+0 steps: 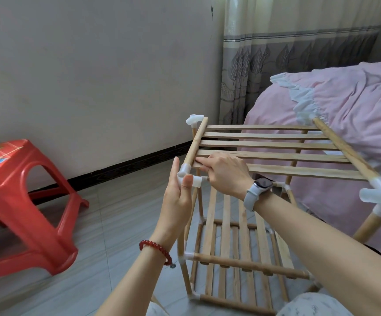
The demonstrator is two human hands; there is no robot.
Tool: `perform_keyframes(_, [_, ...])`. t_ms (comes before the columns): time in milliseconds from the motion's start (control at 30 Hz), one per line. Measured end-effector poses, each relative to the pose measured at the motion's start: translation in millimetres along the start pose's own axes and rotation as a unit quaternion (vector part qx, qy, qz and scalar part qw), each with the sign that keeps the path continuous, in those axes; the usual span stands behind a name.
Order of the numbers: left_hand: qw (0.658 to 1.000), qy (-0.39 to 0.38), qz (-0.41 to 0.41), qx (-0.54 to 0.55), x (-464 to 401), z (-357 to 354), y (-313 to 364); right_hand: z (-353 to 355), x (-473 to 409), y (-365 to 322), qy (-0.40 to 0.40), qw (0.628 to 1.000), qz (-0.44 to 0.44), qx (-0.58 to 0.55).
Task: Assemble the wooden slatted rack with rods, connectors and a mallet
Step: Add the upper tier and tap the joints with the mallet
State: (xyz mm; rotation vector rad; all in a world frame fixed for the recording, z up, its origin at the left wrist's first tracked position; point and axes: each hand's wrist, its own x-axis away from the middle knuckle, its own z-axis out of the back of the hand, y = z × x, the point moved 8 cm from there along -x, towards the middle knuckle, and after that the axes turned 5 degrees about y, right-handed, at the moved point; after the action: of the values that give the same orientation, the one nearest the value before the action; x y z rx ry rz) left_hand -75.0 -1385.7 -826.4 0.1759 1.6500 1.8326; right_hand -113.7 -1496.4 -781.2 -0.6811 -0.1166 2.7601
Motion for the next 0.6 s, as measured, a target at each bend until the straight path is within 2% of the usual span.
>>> perform_keyframes(233, [0.999, -0.032, 0.028, 0.011, 6.3, -5.6, -2.9, -0.5, 6.5, 3.0, -0.009, 0.999, 0.009, -0.049])
perform_keyframes(400, [0.99, -0.137, 0.015, 0.027, 28.1, -29.4, 5.9, 20.5, 17.1, 30.1, 0.039, 0.985, -0.014, -0.166])
perform_keyframes(500, [0.98, -0.198, -0.014, 0.007, 50.2, -48.2, 17.0, 29.7, 30.9, 53.2, 0.03, 0.974, -0.047, -0.218])
perform_keyframes(600, [0.967, -0.25, -0.05, 0.003, 67.0, -61.5, 30.7, 37.7, 44.3, 71.9, -0.006, 0.948, -0.086, -0.305])
